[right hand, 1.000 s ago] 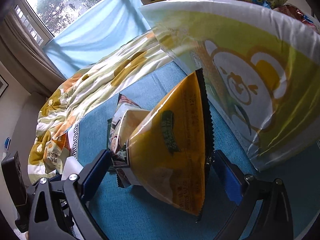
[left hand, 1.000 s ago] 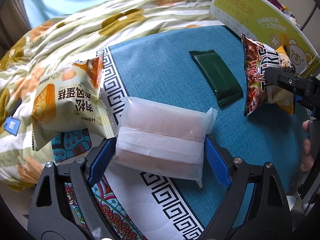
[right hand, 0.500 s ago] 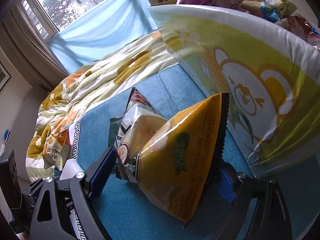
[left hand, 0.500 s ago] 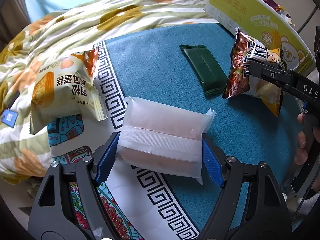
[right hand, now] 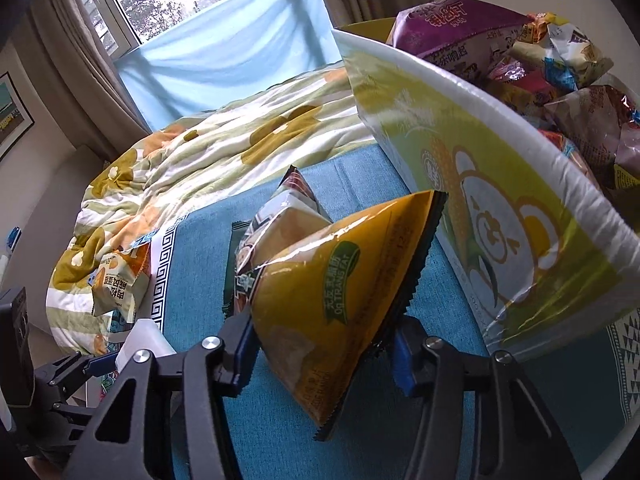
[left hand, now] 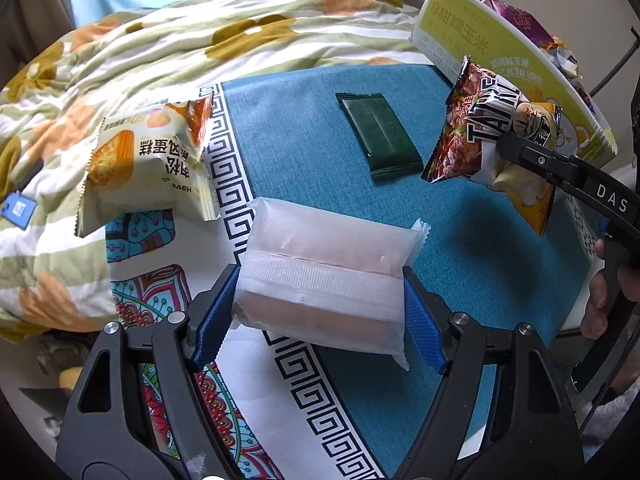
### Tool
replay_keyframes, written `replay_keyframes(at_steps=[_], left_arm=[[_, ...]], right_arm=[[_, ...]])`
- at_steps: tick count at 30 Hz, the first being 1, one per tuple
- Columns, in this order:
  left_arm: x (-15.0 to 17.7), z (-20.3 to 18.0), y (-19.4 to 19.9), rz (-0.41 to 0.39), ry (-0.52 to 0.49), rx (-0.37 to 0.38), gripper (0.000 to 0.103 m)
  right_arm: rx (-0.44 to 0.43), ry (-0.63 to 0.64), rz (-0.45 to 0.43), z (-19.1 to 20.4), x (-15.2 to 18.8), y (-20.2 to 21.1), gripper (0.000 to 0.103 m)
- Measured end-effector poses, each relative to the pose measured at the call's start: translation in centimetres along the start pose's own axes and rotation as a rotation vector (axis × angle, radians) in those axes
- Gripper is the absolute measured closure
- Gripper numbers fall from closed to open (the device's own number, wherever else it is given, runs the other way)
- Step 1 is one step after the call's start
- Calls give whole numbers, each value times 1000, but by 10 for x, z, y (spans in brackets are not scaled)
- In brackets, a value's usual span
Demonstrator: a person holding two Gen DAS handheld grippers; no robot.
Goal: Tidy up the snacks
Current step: 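Carry both items over the box and open both grippers to drop them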
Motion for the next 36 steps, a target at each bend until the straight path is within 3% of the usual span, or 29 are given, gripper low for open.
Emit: replay_keyframes(at_steps=[9,16,22,29,36], left_arm=[[-26,-18,58,-103,-20,-12,29],[-65,-62,110,-231,-46,-27,29],[-98,-120,143,-340,-52,-22,28],[-129,-203,131,-331,-36,35,28],[-144,-277,84,-282,-27,58,28]], right_arm=[[-31,42,-62,14,-17,46,52],[-53,52,-152,8,-41,110,52],[-53,60,-217,-30,-66,162,52],[-10,46,-247,-104,-90,199,52],[-10,48,-251,-165,-107,206,52]])
Point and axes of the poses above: each gripper's, at about its wrist camera, not at the fingertips, and y roughly against the way its jaws point, z to its left, x to its underside, the point moved 3 cm from there along -y, roughly the way its jaws point, and after that the axes turned 4 degrees about y, right-handed, at the moved point
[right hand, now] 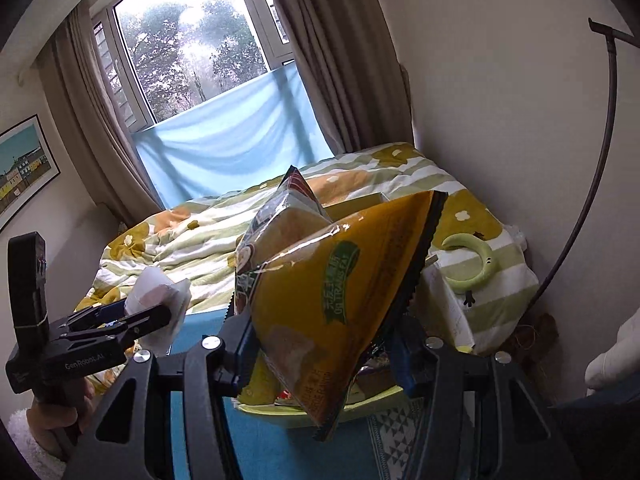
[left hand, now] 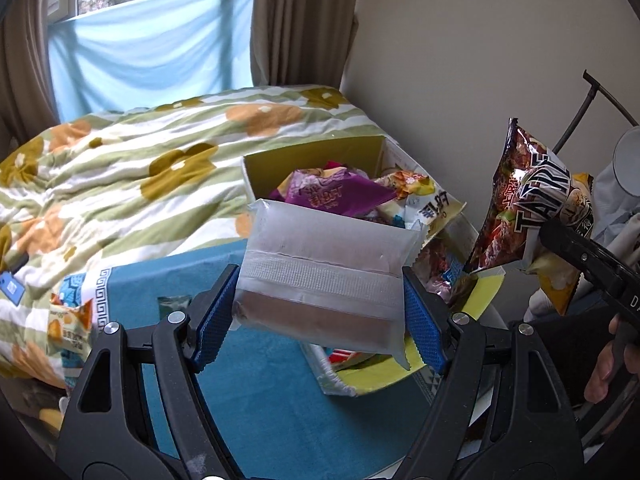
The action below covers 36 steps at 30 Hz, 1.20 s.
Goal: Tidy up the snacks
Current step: 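Carry both items over the box and open both grippers to drop them, then withdraw both grippers toward the orange cake bag and dark green bar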
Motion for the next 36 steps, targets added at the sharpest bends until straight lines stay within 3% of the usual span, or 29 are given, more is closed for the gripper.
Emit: replay_keyframes(at_steps=[5,9,10,19,30,31,33,34,35,36], left_arm=[[13,-33,-39,37,26,-5,28],[31,-41,-57,62,46,-68,16],[34,-39,-56,62,59,-76,12],[53,-9,-13,36,158,-186,11],[66,18,21,35,219,-276,11],[68,19,22,37,218,-287,11],[72,22,23,47,222,-304,11],[75,24,24,52,225,-304,11],[78,24,26,55,228,-301,11],[81,25,27,58,229,-300,11]], right_arm=[[-20,26,7,-31,-4,1,52],[-43,50,24,-50,-8,-2,52],[-52,58,29,-52,-8,-4,52],[-167,112,86,-50,-4,-24,52],[-314,169,174,-4,-10,-71,49],[-318,167,193,-1,-7,-79,47],[-307,151,215,3,-2,-91,29],[-298,141,215,3,2,-93,8],[-299,131,208,3,6,-93,1],[-310,123,195,1,9,-90,1]])
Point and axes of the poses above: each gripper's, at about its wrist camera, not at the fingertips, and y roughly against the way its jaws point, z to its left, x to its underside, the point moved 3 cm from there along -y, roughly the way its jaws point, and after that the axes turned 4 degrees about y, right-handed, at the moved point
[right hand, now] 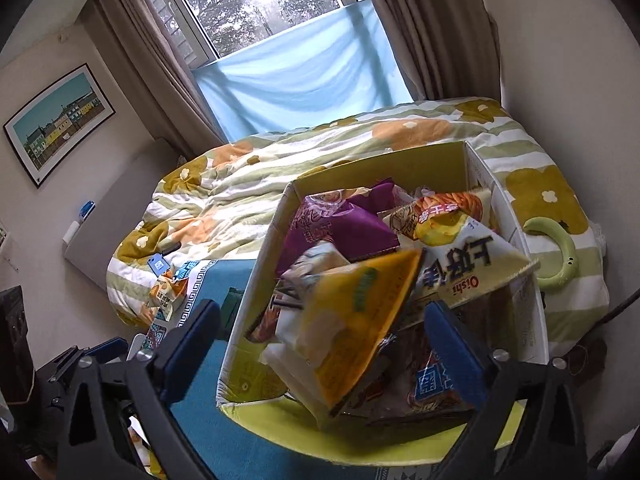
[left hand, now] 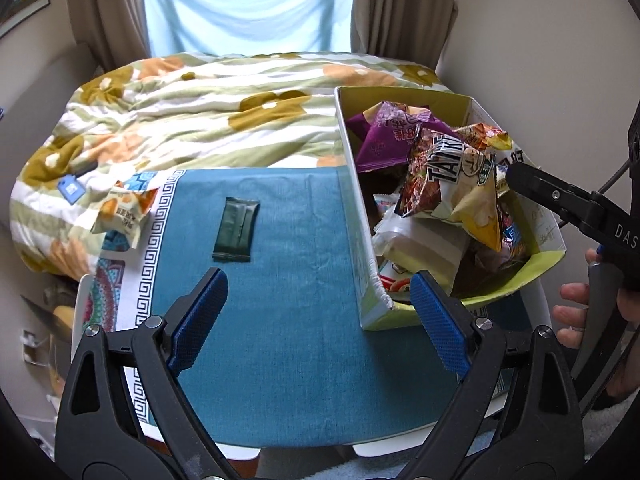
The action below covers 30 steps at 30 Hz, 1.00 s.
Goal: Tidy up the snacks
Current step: 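Withdraw both grippers toward the orange cake bag and dark green bar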
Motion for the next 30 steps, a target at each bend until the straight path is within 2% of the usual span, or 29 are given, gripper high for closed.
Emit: replay_keyframes(at_steps=[6,12,16,23,30], left_arm=[[10,7,7,1,13,11,11],[14,14,30,-42,15,9,11],[15,28,46,-70,30,-13,11],[12,83,58,-107,71,-58,11],[-10,154,54,-133,80,-104,11]], right_arm=[[52,66,-23,2,15,19,1],[33,62,-32,4,11,40,1],[32,99,-42,18,8,50,1],[24,141,-61,53,4,50,1],[25,193,-109,110,-5,30,1]])
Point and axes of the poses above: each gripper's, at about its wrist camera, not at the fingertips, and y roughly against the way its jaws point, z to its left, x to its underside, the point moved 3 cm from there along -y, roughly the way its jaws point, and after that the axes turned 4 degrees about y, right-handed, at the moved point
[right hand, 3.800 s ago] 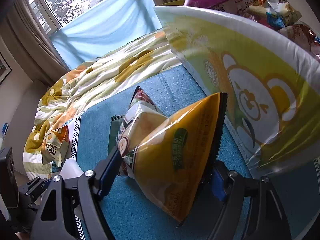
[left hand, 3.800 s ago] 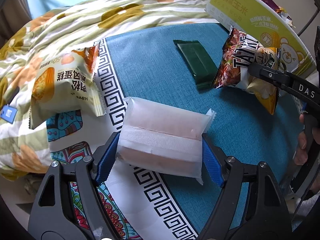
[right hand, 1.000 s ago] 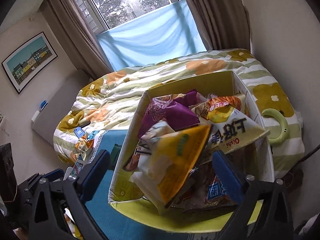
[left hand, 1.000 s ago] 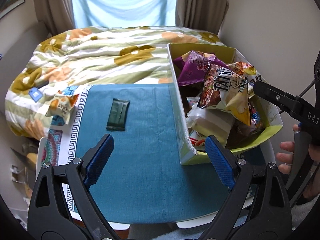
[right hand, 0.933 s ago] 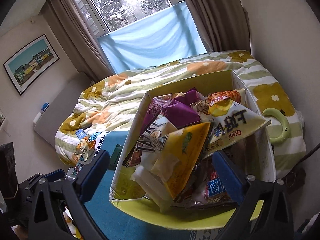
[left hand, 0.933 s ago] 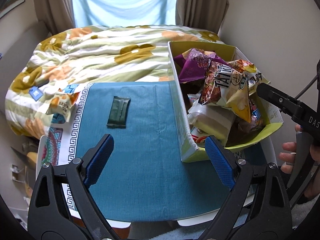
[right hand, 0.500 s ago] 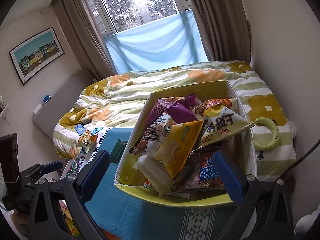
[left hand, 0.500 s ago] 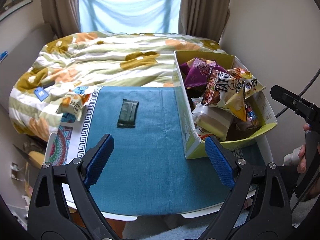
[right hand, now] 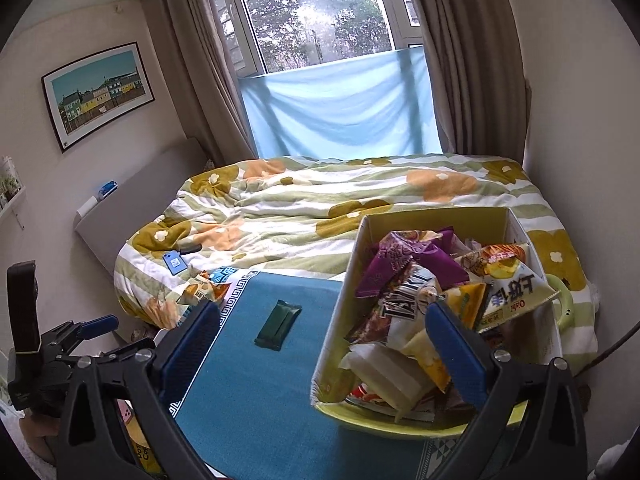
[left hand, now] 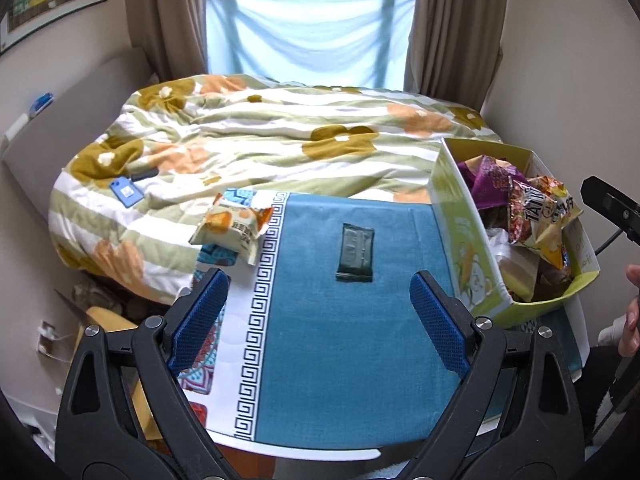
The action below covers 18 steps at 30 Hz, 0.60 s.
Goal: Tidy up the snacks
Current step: 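Withdraw both grippers toward the orange cake bag and dark green bar, then grasp the orange cake bag with the left gripper while the right grasps the dark green bar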
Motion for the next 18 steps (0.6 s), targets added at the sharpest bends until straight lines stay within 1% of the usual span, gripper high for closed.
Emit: replay_keyframes(at_steps=[3,6,10,15,18], left_arm=[[-15,29,-15,12,-6,-5,11],[-30,57,-35,34,-8,-4,11],[-45,89,-72,79,-23,23,11],[-51,119,-131,159,-54,39,11],[-50,128,-169,212,-61,57,11]], right_arm=[[1,19,5,27,-9,-20,1],[-15,10,27,49,-14,-45,1],[-5,-12,75,73,-17,-84,1],[46,-41,148,94,-9,-128,1],[84,-65,198,99,2,-155,1]])
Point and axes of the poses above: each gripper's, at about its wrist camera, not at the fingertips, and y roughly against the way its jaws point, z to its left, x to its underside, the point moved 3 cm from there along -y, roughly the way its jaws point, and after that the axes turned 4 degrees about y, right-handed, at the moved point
